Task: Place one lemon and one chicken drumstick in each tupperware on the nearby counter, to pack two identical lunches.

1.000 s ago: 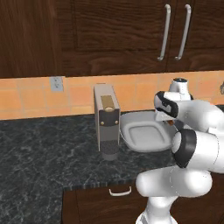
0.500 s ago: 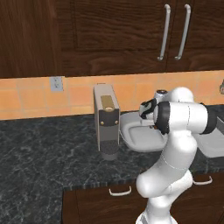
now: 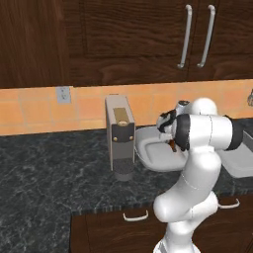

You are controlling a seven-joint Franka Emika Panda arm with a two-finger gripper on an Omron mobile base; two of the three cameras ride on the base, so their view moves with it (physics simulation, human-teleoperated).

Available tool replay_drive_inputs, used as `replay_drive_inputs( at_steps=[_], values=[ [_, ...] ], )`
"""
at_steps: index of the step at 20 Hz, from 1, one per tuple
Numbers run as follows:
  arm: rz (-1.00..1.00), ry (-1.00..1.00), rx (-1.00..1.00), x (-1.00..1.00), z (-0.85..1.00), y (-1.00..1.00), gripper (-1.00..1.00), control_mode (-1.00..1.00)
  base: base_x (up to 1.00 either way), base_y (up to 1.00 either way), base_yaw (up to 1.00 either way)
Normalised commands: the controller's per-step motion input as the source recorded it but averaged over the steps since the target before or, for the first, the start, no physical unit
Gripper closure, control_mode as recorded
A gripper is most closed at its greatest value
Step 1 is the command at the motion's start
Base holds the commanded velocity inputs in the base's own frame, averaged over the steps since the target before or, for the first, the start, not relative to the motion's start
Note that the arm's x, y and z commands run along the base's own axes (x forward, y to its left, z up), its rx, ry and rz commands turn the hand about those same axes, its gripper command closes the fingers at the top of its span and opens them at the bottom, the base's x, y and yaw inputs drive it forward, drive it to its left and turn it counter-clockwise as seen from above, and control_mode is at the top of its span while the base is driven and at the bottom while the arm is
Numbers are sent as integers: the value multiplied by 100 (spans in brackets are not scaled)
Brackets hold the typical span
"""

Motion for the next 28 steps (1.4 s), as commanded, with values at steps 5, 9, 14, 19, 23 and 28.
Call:
replay_drive_inputs(
  at_steps=[5,9,14,19,23,28],
  values=[
    [0,-18,0,-78,89,0,-100,-100,0,0,0],
    [0,-49,0,-100,49,1,-100,-100,0,0,0],
    [-1,-42,0,-100,99,0,-100,-100,0,0,0],
    [-1,9,0,-100,100,6,-100,-100,0,0,0],
    [0,51,0,-84,90,17,-100,-100,0,0,0],
    [0,9,-1,-14,3,4,-100,100,-80,-49,-9]
  ],
)
